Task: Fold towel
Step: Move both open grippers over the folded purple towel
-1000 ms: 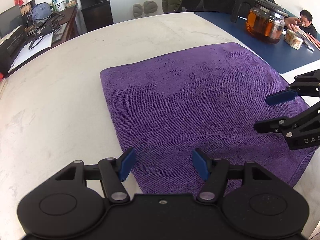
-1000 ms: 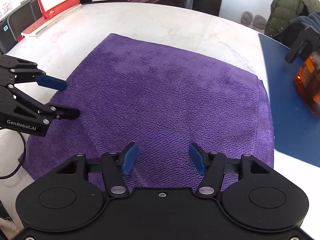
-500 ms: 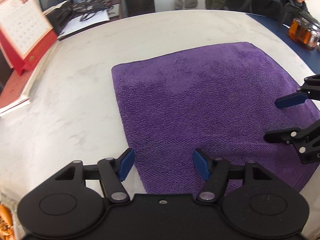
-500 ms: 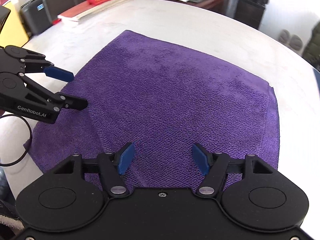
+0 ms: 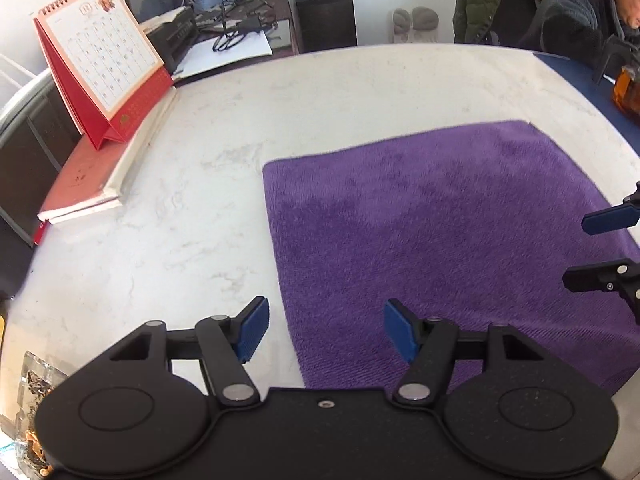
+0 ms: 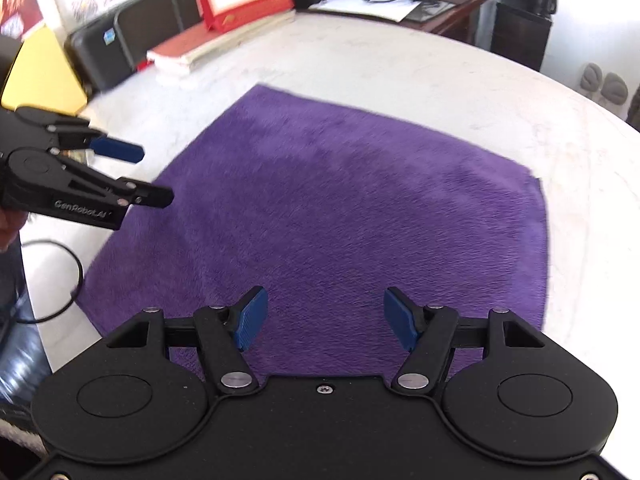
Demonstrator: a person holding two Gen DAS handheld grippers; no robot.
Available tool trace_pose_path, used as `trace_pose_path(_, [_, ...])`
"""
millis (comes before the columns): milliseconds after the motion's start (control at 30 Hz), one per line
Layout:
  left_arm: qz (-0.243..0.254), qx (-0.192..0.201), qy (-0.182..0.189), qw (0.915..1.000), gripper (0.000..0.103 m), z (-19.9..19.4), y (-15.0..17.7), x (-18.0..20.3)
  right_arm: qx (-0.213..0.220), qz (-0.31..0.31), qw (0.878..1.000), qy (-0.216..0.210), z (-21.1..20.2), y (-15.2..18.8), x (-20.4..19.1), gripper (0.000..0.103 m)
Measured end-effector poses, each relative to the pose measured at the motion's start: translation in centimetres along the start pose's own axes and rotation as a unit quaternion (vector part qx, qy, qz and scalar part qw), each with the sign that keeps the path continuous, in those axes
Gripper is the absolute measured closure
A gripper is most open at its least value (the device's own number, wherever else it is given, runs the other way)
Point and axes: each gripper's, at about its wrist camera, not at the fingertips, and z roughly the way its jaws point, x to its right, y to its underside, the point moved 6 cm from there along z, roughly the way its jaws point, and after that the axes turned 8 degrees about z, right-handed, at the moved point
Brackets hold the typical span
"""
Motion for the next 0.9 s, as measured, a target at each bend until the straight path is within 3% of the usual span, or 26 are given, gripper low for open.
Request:
trace_pose_path(167, [-0.014,0.006,0.007,0.9999,0.042,-0.2,-2.1,0.9,0.022,0.029,0.999,-0.019,-1.3,-0.7,2.8,0.038])
trace_pose_path(433, [0.028,0.014,0.036,0.9989,0.042,0.3,-6.2,6.1,0.060,0.100,0.993,-0.031,-2.1,-1.3,9.4,0.037])
trace_pose_path(733, [0.060,-0.025,0.020,0.9977,0.042,2.2,-6.9,6.5,0.104,0.196,0.975,-0.027,-2.8,-0.9,16.6,0.037])
trace_pose_path(900, [0.055,-0.050,0.014,0.9972,0.042,3.4,-6.5,6.3,0.112,0.199,0.973,-0.043,-1.9,-1.7,17.8,0.037])
